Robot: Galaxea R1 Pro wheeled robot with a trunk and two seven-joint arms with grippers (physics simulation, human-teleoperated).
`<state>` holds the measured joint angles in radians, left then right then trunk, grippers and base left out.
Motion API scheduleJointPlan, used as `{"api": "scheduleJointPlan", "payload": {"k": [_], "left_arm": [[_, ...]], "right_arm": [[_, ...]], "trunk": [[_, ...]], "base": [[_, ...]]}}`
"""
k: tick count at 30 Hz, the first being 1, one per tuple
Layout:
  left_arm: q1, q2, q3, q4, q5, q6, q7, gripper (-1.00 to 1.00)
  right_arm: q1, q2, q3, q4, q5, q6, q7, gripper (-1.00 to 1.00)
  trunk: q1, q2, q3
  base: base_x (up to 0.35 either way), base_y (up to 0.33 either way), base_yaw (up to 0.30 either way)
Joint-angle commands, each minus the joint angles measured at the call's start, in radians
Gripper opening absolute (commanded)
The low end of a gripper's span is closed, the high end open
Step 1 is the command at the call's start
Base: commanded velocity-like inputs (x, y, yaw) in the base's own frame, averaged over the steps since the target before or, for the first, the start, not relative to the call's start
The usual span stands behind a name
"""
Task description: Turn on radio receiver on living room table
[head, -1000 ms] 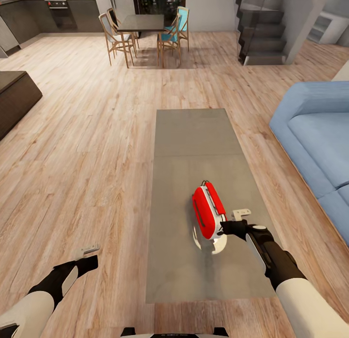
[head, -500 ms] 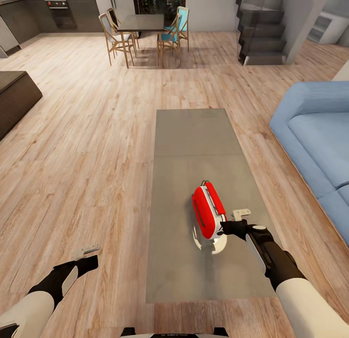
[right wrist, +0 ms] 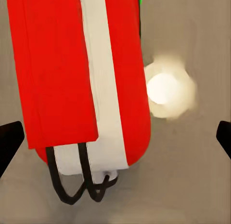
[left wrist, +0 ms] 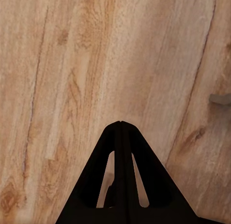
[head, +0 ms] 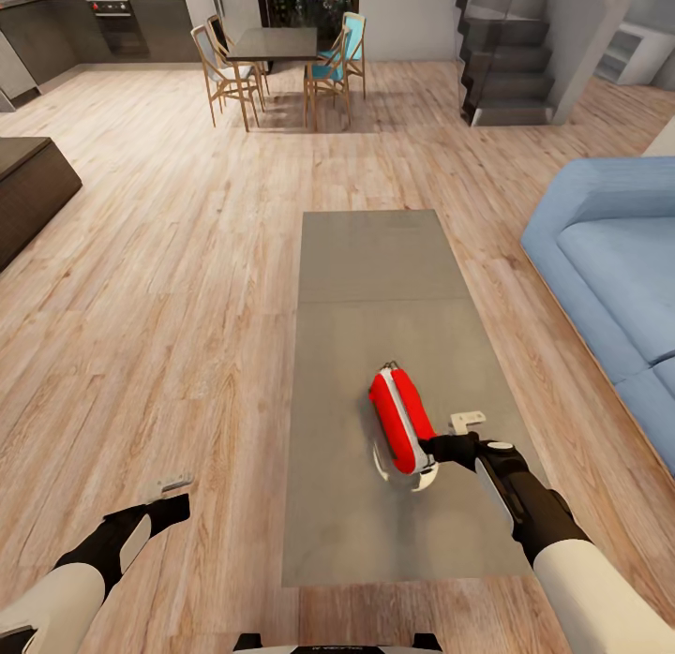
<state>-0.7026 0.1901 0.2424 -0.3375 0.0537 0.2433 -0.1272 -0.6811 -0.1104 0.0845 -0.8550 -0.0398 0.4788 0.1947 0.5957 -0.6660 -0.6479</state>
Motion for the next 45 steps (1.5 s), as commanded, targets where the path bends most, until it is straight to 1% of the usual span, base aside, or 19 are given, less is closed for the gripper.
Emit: {"api": "scheduleJointPlan", "payload": {"k": [1, 6, 14, 33, 40, 44, 45], "left_arm": [[0.000, 0.000, 0.000, 0.000, 0.000, 0.000, 0.000, -1.00], [0.000, 0.000, 0.000, 0.000, 0.001, -0.001, -0.001, -1.00], [0.000, 0.005, -0.002, 0.000, -0.002, 0.001, 0.000, -1.00], [0.000, 0.004, -0.003, 0.000, -0.002, 0.003, -0.002, -1.00], [0.000, 0.004, -0.003, 0.000, -0.002, 0.003, -0.002, -1.00], [0.000, 0.004, -0.003, 0.000, -0.002, 0.004, -0.002, -1.00], [0.000, 0.004, -0.003, 0.000, -0.002, 0.004, -0.002, -1.00]], "right_arm": [[0.000, 0.000, 0.000, 0.000, 0.001, 0.000, -0.001, 1.00], [0.000, 0.000, 0.001, 0.000, 0.001, 0.000, -0.001, 1.00], [0.000, 0.000, 0.001, 0.002, 0.001, 0.000, -0.001, 1.00], [0.000, 0.000, 0.001, 0.002, 0.002, -0.003, -0.002, 1.00], [0.000, 0.000, -0.005, 0.002, 0.003, -0.003, -0.007, 1.00], [0.000, -0.001, -0.006, 0.003, 0.003, -0.003, -0.007, 1.00], [0.000, -0.001, -0.006, 0.003, 0.003, -0.003, -0.007, 1.00]], "trunk": [[0.000, 0.000, 0.000], [0.000, 0.000, 0.000], [-0.031, 0.056, 0.025], [-0.103, 0.189, 0.085], [-0.130, 0.238, 0.107], [-0.146, 0.266, 0.119], [-0.146, 0.266, 0.119]], "base": [[0.000, 0.000, 0.000], [0.000, 0.000, 0.000], [0.000, 0.000, 0.000], [0.000, 0.000, 0.000], [0.000, 0.000, 0.000], [-0.102, -0.039, 0.000], [-0.225, -0.109, 0.000]]}}
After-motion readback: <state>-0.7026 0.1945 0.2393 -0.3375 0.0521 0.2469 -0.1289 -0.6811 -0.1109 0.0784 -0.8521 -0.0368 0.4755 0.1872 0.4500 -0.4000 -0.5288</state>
